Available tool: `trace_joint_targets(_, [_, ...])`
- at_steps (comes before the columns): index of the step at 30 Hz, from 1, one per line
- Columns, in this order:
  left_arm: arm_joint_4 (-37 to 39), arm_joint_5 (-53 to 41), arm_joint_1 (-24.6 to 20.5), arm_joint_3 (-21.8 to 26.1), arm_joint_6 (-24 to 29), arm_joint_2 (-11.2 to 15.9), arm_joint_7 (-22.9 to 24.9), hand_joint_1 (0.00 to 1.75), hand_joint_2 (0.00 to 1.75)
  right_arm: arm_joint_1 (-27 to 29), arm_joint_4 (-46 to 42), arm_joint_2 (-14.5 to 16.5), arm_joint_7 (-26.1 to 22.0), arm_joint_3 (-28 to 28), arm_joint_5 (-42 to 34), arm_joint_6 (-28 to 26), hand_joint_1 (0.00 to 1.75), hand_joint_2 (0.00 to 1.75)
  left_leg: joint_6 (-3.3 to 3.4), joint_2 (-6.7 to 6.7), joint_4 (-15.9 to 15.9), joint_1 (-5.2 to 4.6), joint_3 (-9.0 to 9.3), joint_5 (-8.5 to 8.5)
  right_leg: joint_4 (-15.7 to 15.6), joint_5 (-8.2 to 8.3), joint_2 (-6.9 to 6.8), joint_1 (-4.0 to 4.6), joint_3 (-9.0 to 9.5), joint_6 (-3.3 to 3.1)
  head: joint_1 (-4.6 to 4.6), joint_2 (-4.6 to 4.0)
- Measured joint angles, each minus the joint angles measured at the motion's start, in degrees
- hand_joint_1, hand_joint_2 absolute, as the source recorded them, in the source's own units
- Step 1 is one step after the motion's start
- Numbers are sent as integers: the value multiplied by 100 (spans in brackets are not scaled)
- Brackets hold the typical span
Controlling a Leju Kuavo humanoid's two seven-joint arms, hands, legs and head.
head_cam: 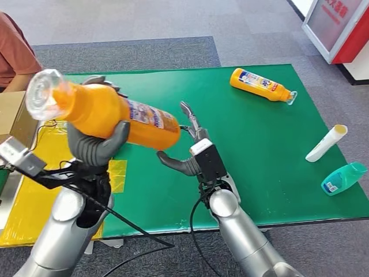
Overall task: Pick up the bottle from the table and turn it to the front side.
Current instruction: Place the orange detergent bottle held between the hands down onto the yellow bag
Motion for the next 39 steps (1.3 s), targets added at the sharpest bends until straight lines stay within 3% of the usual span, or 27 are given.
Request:
trace_joint_targets(6, [-741, -323, 743, 495, 714, 140, -634, 175, 175, 410, -245, -53, 12, -297, -291, 14, 0, 175, 0, 0, 0, 0, -1, -3, 0, -2, 0, 0, -1, -2, 0, 0])
trace_joint_targets(10, [-1129, -1910, 1328, 859, 1969, 184, -1205, 175, 175, 793, -535, -76, 22, -444, -353, 19, 0, 175, 1, 0, 0, 0, -1, -6, 0, -8, 0, 0, -2, -2, -1, 0])
trace_joint_targets(13, [-1257, -3480, 1701, 1071, 2616, 277, -1010, 175, 175, 1035, -773, -82, 17, -548, -354, 13, 0, 175, 4, 0, 0, 0, -1, -12, -1, -17, -1, 0, -1, 4, 0, 0])
trace_joint_targets(16, [-1280, -4984, 1984, 1264, 2809, 356, -427, 175, 175, 1198, -1010, -85, 9, -654, -305, 10, 0, 175, 5, 0, 0, 0, -1, -15, -1, -17, 0, 0, 0, 4, 0, 0])
trace_joint_targets(21, [-1261, -8059, 2320, 1609, 2817, 374, 841, 175, 175, 1359, -1369, -85, 82, -781, -140, 104, 0, 175, 5, 0, 0, -1, 0, -14, -1, -16, 0, 0, -1, 5, 1, 0])
trace_joint_targets(24, [-1175, -9080, 2363, 1640, 2615, 447, 1621, 175, 175, 1377, -1509, -84, 138, -805, -93, 167, 0, 175, 5, 0, 0, -1, 0, -14, -1, -14, 0, -1, -1, 3, 0, 0])
trace_joint_targets(29, [-686, -9393, 2271, 1640, 1728, 688, 2435, 175, 175, 1382, -1690, -72, 220, -839, -24, 318, 0, 175, 0, 0, 0, 1, 1, -10, -1, -13, 0, 1, -2, 0, -1, 0])
trace_joint_targets(35, [80, -9136, 2055, 1651, 1358, 940, 2435, 175, 175, 1371, -1805, -55, 268, -846, 3, 434, 0, 175, -3, 0, 0, 1, 0, -7, 0, -9, 0, 2, -3, -5, -1, 0])
trace_joint_targets(39, [583, -9133, 1846, 1648, 824, 1036, 2443, 175, 175, 1343, -1822, -30, 270, -845, 14, 509, 0, 175, -2, 0, 0, 0, 0, -8, -1, -9, 0, 1, -3, -5, 1, 0])
